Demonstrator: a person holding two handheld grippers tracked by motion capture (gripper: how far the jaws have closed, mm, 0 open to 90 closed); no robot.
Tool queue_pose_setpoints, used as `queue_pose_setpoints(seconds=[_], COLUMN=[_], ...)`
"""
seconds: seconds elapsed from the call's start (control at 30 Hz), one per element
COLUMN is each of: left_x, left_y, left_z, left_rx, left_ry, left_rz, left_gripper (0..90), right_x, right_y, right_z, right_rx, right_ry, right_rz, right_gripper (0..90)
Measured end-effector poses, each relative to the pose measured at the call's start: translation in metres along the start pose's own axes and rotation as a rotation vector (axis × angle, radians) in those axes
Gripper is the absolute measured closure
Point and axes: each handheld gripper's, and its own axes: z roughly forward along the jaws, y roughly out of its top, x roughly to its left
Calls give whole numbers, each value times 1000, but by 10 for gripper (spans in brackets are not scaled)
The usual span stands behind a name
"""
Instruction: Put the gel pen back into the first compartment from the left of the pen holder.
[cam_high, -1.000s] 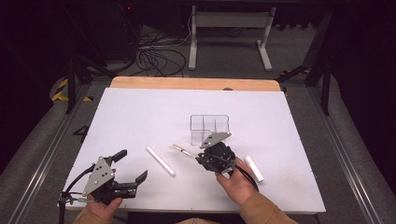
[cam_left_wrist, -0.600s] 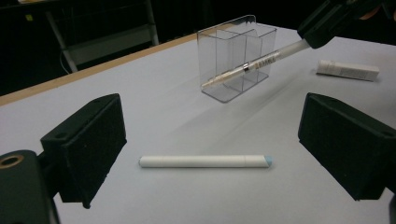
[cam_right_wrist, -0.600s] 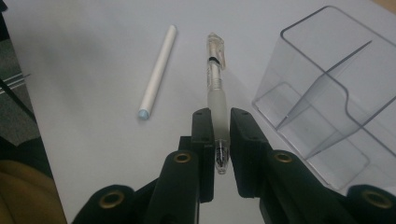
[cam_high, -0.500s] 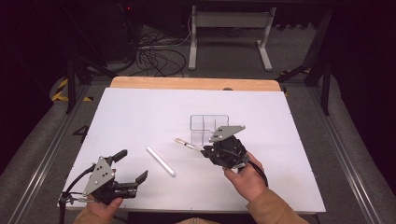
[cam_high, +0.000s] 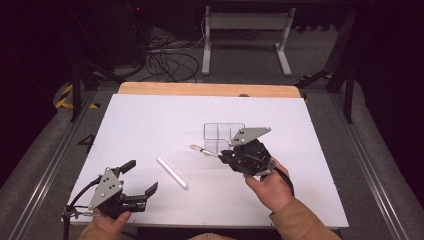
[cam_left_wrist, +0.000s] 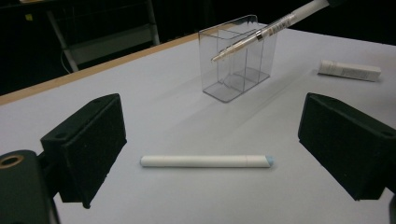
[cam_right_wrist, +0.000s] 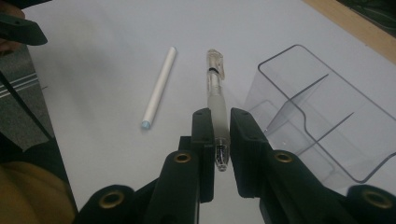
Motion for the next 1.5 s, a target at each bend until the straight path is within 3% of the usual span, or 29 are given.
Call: queue_pose_setpoints(seconds=[0.53,1.07,1.5], left_x=[0,0,0], left_y=[0,0,0], left_z=[0,0,0], left_rx=[1,0,0], left_ry=[1,1,1], left_rz=[1,2,1], left_gripper=[82,82,82], right_x=[-13,-31,-44], right_y=[25,31,33], right_z=[-25,-34,-37], right_rx=[16,27,27], right_ry=[-49,-102,-112], right_rz=[-36,2,32], right_gripper=[813,813,813])
